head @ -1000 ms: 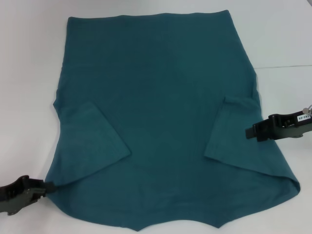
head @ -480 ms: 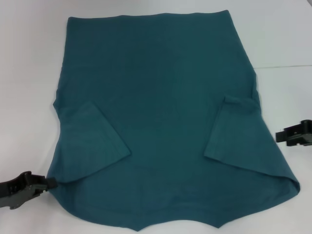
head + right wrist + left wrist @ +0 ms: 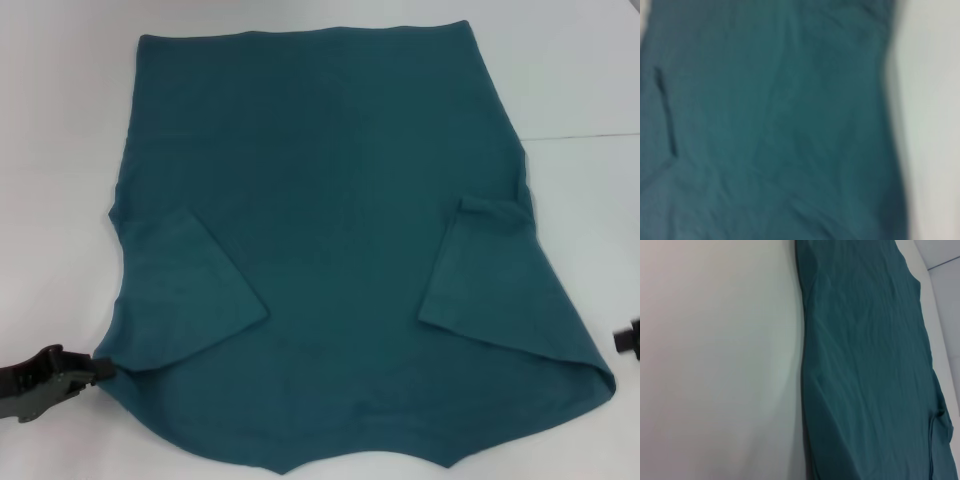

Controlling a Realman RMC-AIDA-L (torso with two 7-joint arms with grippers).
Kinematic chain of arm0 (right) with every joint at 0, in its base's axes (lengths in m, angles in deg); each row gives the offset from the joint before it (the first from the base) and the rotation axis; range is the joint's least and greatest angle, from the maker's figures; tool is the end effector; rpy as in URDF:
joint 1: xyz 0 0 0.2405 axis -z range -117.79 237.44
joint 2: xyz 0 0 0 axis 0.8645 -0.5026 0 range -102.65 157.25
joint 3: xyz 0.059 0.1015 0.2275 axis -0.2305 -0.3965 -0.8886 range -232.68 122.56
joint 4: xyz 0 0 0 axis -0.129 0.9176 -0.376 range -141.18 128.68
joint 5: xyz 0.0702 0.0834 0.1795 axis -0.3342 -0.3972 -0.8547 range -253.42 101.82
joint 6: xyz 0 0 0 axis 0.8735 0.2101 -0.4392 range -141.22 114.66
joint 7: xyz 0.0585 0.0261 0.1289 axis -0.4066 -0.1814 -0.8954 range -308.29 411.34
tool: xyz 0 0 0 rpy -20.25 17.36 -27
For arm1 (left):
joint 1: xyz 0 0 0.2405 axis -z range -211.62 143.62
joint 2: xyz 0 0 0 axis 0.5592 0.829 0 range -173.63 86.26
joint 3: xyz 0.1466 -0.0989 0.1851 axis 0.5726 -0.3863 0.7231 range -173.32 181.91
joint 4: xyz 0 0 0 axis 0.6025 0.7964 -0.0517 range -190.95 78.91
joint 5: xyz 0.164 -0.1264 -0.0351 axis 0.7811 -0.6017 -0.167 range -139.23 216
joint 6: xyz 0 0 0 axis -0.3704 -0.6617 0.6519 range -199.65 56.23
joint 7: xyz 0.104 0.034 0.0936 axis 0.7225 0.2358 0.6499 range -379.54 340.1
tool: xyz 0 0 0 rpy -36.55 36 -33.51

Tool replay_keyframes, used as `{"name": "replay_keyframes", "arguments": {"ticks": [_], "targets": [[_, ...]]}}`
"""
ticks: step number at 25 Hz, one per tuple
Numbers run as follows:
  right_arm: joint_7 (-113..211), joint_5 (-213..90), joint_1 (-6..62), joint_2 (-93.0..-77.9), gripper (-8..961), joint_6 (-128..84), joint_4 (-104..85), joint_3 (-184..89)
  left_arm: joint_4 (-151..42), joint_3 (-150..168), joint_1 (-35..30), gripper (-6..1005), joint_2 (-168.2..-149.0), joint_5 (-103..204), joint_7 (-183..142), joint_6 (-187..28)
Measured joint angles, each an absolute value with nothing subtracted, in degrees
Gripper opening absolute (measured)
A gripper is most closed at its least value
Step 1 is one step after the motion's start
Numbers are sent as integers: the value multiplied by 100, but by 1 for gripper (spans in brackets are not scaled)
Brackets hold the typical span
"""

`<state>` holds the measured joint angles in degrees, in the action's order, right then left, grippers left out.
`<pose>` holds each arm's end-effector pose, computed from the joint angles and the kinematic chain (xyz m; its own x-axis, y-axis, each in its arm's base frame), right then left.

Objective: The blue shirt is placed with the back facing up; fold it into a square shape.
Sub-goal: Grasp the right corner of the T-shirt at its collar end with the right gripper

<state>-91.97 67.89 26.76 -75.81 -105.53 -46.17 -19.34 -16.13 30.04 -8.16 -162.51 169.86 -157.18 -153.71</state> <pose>0.3435 0.3356 0.1150 0.0702 -0.9706 -0.2303 -0.9821 -0.0267 -0.1867 -0.3419 0.3087 0.0214 -0.1183 0.8673 0.4835 0.9880 0.0543 0.1443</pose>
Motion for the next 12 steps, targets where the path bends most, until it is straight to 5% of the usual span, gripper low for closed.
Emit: {"name": "replay_keyframes", "arguments": {"ticks": [12], "targets": [[-8891, 7069, 2630, -7764, 392, -10490, -4643, -1970, -1612, 3005, -773, 18, -16251, 16987, -15757, -15353]]}}
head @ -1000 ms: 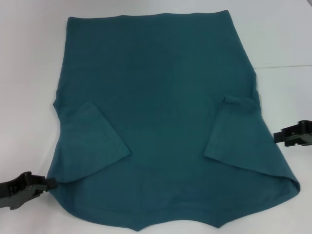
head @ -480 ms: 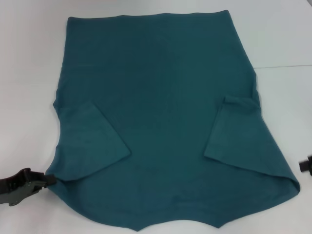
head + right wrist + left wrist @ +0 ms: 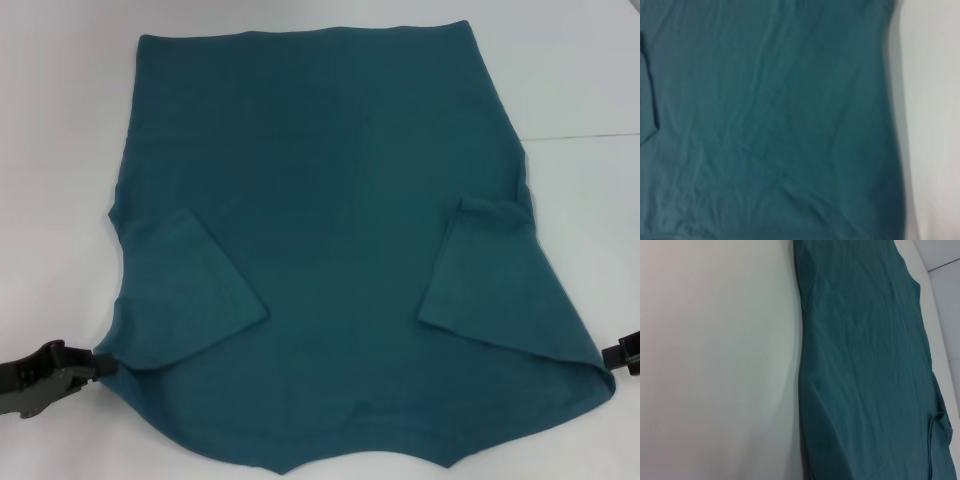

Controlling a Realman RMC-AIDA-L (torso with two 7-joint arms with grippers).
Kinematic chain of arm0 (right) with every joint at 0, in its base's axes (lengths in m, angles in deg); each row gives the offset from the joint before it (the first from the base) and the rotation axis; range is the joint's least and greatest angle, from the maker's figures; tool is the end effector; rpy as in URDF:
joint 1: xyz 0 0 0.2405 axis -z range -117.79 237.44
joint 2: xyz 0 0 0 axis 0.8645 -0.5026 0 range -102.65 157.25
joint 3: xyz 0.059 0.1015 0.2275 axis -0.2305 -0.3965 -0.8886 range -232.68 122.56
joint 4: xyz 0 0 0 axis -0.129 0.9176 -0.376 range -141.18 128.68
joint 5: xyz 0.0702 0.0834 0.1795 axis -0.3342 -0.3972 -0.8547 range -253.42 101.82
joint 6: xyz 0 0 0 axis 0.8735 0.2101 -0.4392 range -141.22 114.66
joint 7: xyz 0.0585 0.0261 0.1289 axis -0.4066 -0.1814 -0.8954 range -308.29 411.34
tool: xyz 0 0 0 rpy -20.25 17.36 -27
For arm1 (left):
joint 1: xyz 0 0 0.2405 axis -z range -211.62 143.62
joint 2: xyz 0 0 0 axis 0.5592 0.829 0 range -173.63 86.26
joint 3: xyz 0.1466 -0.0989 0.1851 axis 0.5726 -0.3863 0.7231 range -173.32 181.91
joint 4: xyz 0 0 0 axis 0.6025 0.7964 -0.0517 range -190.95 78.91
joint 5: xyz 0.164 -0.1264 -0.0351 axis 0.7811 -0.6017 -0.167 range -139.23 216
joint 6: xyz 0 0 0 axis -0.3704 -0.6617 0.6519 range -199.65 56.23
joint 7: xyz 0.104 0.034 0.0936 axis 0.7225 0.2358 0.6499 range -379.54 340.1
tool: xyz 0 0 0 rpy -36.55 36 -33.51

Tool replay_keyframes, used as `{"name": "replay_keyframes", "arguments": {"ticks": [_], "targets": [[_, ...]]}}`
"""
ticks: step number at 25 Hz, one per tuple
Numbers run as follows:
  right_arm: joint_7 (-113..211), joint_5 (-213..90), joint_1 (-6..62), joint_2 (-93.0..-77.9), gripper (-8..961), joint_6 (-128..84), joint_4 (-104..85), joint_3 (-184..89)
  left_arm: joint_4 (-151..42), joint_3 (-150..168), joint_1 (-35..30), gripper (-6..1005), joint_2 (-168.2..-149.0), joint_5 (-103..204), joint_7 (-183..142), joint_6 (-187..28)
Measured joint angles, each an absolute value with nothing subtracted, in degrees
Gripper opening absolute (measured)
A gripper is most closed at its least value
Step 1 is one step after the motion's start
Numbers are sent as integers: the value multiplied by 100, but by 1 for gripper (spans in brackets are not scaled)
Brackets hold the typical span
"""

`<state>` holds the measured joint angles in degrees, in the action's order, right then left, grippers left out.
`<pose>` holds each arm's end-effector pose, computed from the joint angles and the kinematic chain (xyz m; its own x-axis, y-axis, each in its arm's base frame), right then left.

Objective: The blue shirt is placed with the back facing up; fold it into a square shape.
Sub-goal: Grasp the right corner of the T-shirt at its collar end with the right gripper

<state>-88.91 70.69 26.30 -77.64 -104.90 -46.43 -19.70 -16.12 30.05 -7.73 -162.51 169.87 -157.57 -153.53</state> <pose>0.3437 0.3340 0.1020 0.1199 -0.9740 -0.1924 -0.9738 -0.0776 -0.2137 -0.3399 0.3115 0.0216 -0.1185 0.8668 0.4844 0.9879 0.0538 0.1455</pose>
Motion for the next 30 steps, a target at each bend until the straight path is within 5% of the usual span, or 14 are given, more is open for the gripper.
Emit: {"name": "replay_keyframes", "arguments": {"ticks": [7, 10, 30], "targets": [[-8943, 7326, 2586, -7837, 457, -10431, -4637, -1933, -1612, 3005, -772, 19, -16257, 16987, -15760, -15314], [-8932, 7326, 2584, -7875, 638, -10369, -4635, -1930, -1611, 3004, -772, 19, -16260, 16987, -15761, -15303], [-8975, 7621, 2323, -8100, 639, -10132, -4572, -1795, -1611, 3004, -808, 19, -16278, 16987, -15762, -15291]]}}
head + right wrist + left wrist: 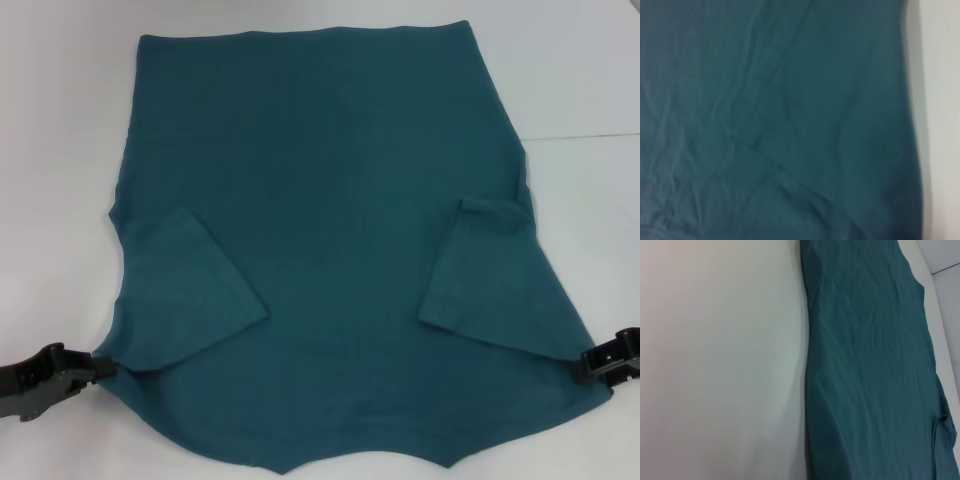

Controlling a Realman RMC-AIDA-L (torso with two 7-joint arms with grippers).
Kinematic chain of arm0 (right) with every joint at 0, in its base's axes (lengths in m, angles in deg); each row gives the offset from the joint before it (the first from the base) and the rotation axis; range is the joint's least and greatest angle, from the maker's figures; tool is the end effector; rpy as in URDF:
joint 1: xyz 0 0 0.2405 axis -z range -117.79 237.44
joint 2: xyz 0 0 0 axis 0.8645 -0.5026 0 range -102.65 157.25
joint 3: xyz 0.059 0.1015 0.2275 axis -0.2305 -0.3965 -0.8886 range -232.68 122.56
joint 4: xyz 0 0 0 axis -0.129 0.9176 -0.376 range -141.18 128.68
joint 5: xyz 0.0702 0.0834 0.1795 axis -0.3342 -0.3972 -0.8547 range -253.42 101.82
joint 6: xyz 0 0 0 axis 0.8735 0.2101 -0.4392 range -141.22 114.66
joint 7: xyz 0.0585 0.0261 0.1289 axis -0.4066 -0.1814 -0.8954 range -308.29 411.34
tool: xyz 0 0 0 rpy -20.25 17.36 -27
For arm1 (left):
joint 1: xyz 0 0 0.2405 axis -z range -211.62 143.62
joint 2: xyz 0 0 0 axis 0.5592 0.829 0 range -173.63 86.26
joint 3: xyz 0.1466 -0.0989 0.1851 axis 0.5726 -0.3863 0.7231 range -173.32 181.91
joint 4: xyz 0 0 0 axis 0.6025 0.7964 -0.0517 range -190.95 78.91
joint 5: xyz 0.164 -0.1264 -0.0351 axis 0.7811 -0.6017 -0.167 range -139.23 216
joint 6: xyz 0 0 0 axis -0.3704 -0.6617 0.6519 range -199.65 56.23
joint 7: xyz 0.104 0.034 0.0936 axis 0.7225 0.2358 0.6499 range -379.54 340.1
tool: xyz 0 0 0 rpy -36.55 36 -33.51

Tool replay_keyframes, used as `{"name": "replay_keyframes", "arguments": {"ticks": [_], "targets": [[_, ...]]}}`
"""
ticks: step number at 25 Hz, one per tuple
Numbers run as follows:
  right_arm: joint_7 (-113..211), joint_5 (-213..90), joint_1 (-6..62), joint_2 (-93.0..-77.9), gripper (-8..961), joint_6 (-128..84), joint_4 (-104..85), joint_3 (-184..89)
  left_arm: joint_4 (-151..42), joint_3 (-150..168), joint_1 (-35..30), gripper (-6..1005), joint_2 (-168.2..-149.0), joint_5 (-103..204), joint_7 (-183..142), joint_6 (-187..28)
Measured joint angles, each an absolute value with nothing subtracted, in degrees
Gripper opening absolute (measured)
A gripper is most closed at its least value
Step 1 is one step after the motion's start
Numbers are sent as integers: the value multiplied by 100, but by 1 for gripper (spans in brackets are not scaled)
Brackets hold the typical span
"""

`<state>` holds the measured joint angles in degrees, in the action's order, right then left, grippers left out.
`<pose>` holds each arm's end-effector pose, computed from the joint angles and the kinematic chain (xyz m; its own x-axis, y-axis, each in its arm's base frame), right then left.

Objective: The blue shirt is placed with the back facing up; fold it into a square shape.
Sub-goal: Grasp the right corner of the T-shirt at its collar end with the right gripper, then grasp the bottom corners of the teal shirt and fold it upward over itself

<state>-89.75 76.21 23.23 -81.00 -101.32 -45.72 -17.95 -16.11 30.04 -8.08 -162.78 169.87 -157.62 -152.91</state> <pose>0.3347 0.3446 0.0732 0.1512 -0.9805 -0.1256 -0.9542 -0.1116 -0.2776 -0.3421 0.3100 0.0200 -0.1275 0.8628 0.4891 0.9875 0.0645 0.1436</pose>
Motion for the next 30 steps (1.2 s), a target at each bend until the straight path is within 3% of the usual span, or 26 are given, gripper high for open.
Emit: {"name": "replay_keyframes", "arguments": {"ticks": [15, 30], "targets": [[-8936, 7620, 2059, -8315, 611, -10158, -4571, -1745, -1613, 2969, -817, 18, -16278, 16987, -15762, -15248], [-8975, 7641, 2053, -8271, 471, -10427, -4600, -1695, -1621, 2853, -806, 18, -16283, 16987, -15762, -15259]]}}
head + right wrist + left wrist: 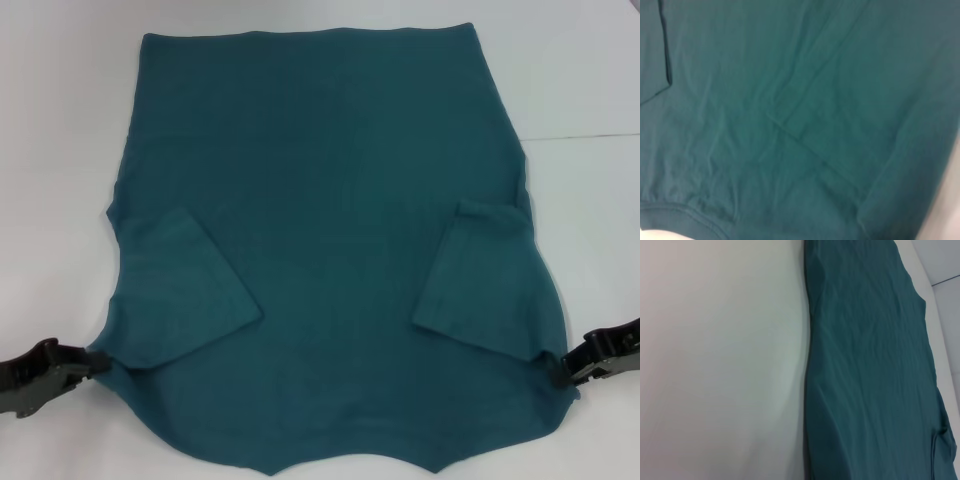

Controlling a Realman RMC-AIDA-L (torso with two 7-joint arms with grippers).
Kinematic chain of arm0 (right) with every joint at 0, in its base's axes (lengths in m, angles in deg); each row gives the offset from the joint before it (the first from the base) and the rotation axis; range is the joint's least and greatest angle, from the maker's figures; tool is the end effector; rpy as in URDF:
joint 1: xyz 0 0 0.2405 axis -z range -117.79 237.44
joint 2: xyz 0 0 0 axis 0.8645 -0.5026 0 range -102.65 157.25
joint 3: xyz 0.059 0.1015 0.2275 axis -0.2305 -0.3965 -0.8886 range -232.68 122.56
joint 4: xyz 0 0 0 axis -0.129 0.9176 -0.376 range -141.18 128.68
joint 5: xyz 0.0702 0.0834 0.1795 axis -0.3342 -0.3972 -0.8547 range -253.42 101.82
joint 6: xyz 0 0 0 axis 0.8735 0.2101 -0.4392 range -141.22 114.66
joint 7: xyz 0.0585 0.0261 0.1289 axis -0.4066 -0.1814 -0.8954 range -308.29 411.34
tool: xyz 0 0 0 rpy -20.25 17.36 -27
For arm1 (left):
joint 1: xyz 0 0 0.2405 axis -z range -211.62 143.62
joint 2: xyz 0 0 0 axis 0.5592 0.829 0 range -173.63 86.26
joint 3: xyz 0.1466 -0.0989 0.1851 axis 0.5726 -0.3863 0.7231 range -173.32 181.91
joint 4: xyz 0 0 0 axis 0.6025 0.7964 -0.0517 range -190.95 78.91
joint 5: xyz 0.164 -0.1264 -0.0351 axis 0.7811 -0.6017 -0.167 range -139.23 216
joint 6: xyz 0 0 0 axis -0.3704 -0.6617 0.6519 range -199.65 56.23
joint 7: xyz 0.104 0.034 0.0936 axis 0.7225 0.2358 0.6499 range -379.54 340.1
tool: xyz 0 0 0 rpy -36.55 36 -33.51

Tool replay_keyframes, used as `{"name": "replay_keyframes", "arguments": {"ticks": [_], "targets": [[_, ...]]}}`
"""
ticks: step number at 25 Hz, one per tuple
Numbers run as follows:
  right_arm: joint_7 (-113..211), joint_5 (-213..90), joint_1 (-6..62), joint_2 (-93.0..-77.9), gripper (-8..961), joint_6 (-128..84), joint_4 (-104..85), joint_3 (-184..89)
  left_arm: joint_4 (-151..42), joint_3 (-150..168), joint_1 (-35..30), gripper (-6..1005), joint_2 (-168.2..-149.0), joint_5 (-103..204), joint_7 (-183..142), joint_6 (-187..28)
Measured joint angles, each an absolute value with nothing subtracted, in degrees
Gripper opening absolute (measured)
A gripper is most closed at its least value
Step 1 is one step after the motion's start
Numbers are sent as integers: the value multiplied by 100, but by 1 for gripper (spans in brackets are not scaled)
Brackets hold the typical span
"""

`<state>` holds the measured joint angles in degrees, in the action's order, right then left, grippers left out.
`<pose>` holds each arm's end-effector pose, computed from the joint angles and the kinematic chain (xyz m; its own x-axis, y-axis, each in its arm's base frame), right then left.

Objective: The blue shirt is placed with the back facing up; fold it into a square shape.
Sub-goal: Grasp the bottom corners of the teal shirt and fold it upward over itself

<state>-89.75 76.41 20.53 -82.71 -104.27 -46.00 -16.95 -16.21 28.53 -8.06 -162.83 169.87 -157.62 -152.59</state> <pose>0.3106 0.3502 0.0573 0.1947 -0.9791 -0.0591 -0.9560 -0.1759 -0.2347 -0.3442 0.3104 0.0224 -0.1451 0.8493 0.5075 0.9851 0.0765 0.1538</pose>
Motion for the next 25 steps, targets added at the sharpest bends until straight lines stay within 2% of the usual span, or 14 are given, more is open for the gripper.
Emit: {"name": "replay_keyframes", "arguments": {"ticks": [1, 12, 18, 20, 25], "targets": [[-8977, 7641, 2055, -8264, 462, -10428, -4592, -1684, -1621, 2853, -800, 18, -16286, 16987, -15762, -15259], [-9046, 7666, 2053, -8245, 80, -10430, -4571, -1645, -1621, 2855, -772, 17, -16295, 16987, -15762, -15260], [-9069, 7702, 2054, -8245, 74, -10420, -4565, -1635, -1621, 2856, -772, 17, -16296, 16924, -15760, -15250], [-9105, 7777, 2054, -8252, 235, -10390, -4563, -1625, -1621, 2855, -772, 17, -16296, 16909, -15756, -15247], [-9135, 7890, 2054, -8277, 303, -10376, -4562, -1612, -1621, 2855, -785, 17, -16303, 16896, -15750, -15239]]}}
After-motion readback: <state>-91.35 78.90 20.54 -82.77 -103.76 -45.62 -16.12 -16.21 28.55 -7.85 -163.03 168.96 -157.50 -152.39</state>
